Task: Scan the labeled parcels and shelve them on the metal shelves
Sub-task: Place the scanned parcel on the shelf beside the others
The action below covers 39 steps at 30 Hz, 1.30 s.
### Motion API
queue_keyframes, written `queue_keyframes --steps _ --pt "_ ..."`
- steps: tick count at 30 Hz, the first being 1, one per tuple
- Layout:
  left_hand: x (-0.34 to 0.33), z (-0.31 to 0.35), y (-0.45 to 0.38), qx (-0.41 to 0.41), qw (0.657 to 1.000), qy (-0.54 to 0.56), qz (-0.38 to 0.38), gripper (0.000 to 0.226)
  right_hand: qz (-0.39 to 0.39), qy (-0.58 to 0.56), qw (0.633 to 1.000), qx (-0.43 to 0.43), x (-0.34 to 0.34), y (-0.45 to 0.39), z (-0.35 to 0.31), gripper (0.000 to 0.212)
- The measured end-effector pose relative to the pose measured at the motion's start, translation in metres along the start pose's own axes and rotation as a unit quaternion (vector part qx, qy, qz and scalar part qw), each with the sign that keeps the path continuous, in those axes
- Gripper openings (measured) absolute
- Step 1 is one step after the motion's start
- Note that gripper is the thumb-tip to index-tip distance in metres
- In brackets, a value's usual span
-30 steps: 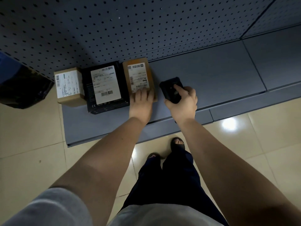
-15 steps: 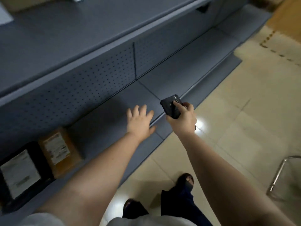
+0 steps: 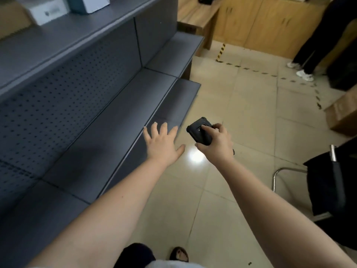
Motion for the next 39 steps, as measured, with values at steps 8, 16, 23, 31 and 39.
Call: queue_keyframes --steps 8,16,23,31,39 --pt "0.012 0.019 -0.186 -0.061 0.998 0.011 0.009 0.07 0.042 -0.026 0.997 -0.056 0.04 -0.147 -0.007 0.06" --pt "0.039 -0.009 -0.42 -0.118 0.992 0.019 0.03 0.07 0.108 -0.036 0.988 -0.102 0.069 -0.353 -0.066 0.06" --pt "0.04 -0.013 -0.585 -0.12 0.991 0.063 0.008 0.07 0.123 -0.008 0.984 -0.127 0.094 -0.507 -0.092 0.059" --pt "0.024 0.007 -0.787 -0.088 0.99 0.105 0.01 0.07 0.14 -0.009 0.987 -0.072 0.122 -0.712 -0.106 0.06" --pt "0.048 0.008 -1.001 -0.037 0.996 0.078 0.026 0.068 0.116 0.051 0.992 -0.018 0.17 -0.94 -0.142 0.063"
Point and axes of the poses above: each hand's wrist, its own y-axis away from the middle knuckle, its own x-axis out of the back of the hand, z = x × y, the point moved 2 cm from there along -y, towards the middle knuckle, and after that the axes turned 15 degrees about -x, right-handed, at the moved point
